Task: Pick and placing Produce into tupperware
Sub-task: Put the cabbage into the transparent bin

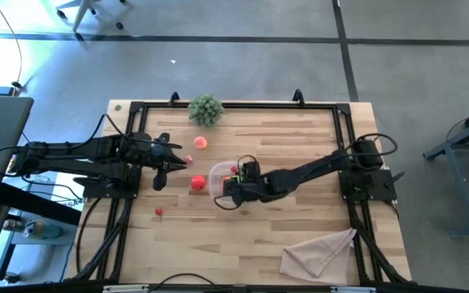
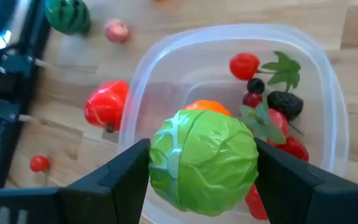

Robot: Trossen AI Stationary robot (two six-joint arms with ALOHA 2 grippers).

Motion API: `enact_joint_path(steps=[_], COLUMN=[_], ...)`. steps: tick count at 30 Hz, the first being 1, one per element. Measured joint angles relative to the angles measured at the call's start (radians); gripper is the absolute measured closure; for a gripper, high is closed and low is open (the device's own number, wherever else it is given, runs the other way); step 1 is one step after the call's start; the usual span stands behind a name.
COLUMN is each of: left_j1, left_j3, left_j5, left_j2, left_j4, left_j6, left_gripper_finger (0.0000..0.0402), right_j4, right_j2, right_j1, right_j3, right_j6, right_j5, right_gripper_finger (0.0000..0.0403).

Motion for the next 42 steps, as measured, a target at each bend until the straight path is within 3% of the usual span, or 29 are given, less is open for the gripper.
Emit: enact_joint_path(steps=[12,42], left_j1=[0.0,0.0], left_j3=[0.0,0.0], left_j5=[0.0,0.0], left_j2=[0.0,0.0], left_j4=[0.0,0.0], left_j6=[0.0,0.0], left_gripper_finger=[0.035,0.035], right_j4=[-0.016,-0.083], right_j2=[0.018,0.05], right_j1=[-0.014,-0.01], right_j3=[0.0,-0.002], right_j6=[-0.033,-0.038], right_j5=[-0.091,-0.158], right_gripper_finger=[0.0166,0.0166])
